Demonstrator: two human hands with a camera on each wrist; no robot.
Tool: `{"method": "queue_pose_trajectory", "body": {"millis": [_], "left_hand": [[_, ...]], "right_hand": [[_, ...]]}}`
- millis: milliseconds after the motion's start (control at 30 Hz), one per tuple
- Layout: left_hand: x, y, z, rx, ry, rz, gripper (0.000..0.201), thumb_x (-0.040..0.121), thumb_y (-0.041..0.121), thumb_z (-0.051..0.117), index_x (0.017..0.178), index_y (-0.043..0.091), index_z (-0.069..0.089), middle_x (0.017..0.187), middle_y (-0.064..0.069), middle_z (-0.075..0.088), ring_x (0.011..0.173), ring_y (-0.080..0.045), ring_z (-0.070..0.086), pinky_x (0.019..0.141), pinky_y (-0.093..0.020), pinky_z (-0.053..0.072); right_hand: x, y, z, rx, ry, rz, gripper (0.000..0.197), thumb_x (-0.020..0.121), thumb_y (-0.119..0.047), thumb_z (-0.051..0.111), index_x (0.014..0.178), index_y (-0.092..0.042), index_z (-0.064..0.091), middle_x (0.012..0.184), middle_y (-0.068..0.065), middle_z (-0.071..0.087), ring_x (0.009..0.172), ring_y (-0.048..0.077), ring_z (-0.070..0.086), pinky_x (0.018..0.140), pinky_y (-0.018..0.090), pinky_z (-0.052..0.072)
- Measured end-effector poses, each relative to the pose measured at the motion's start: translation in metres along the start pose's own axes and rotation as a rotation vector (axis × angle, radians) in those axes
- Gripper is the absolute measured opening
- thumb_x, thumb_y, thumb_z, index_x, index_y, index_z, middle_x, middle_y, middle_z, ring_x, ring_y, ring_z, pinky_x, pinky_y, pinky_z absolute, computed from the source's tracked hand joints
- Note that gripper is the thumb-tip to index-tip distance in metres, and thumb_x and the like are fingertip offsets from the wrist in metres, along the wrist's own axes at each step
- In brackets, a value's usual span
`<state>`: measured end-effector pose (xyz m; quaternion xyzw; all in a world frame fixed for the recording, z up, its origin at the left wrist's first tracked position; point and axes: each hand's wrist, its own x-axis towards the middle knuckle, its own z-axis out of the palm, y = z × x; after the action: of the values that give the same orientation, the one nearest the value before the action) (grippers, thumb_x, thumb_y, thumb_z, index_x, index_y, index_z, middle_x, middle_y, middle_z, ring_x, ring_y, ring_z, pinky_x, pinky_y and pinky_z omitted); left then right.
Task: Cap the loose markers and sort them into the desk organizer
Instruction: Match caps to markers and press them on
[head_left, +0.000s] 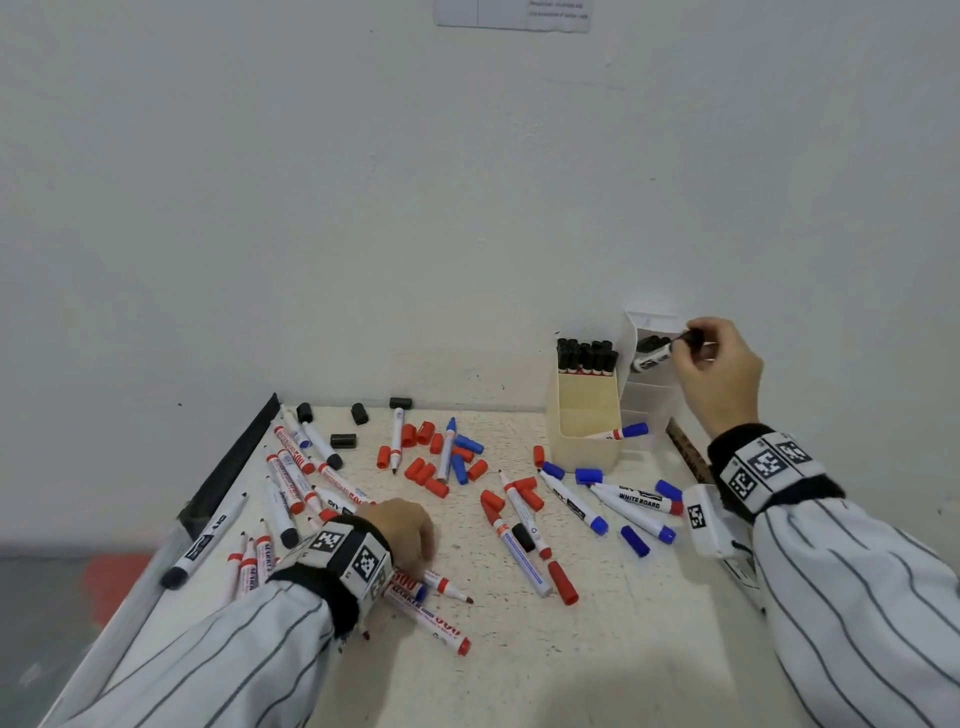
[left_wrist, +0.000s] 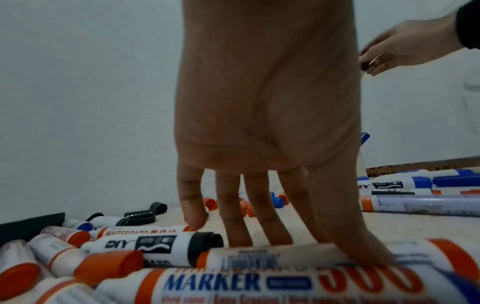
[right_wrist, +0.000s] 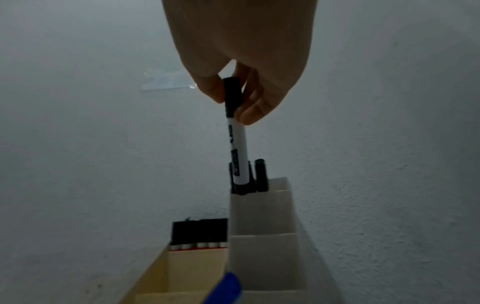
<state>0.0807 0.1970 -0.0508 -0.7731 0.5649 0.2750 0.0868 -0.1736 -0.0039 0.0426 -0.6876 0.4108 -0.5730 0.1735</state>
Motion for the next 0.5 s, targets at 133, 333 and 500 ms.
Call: {"method": "queue_pose_trajectory", "body": {"millis": [133, 333, 500], "left_hand": [[0.001, 0.001, -0.003, 0.055, -0.028, 0.022, 0.025, 0.083, 0.029, 0.066, 0.107, 0.023, 0.066, 0.113, 0.006, 0.064, 0.096, -0.009, 0.053, 0.099, -0.032, 0.042], [0.01, -0.007, -0.007, 0.045, 0.026, 0.032, 0.027, 0.089, 0.031, 0.058, 0.115, 0.024, 0.059, 0.12, 0.006, 0.059, 0.104, -0.011, 0.054, 0.095, -0.026, 0.043], [0.018, -0.009, -0.012, 0.001, 0.063, 0.039, 0.025, 0.09, 0.032, 0.055, 0.114, 0.025, 0.056, 0.118, 0.005, 0.057, 0.099, -0.01, 0.052, 0.096, -0.027, 0.043]], "right_hand": [[0.01, 0.026, -0.015, -0.104, 0.131, -0.07, 0.025, 0.086, -0.003, 0.055, 0.11, 0.002, 0.058, 0.098, 0.016, 0.063, 0.08, 0.023, 0.057, 0.072, 0.009, 0.041], [0.027, 0.048, -0.024, -0.109, 0.251, -0.206, 0.022, 0.087, -0.003, 0.053, 0.106, 0.006, 0.056, 0.096, 0.022, 0.061, 0.079, 0.017, 0.052, 0.071, 0.0, 0.037], [0.037, 0.063, -0.012, -0.151, 0.122, -0.187, 0.022, 0.086, -0.001, 0.054, 0.107, 0.003, 0.058, 0.099, 0.021, 0.062, 0.083, 0.025, 0.058, 0.075, 0.012, 0.043]]}}
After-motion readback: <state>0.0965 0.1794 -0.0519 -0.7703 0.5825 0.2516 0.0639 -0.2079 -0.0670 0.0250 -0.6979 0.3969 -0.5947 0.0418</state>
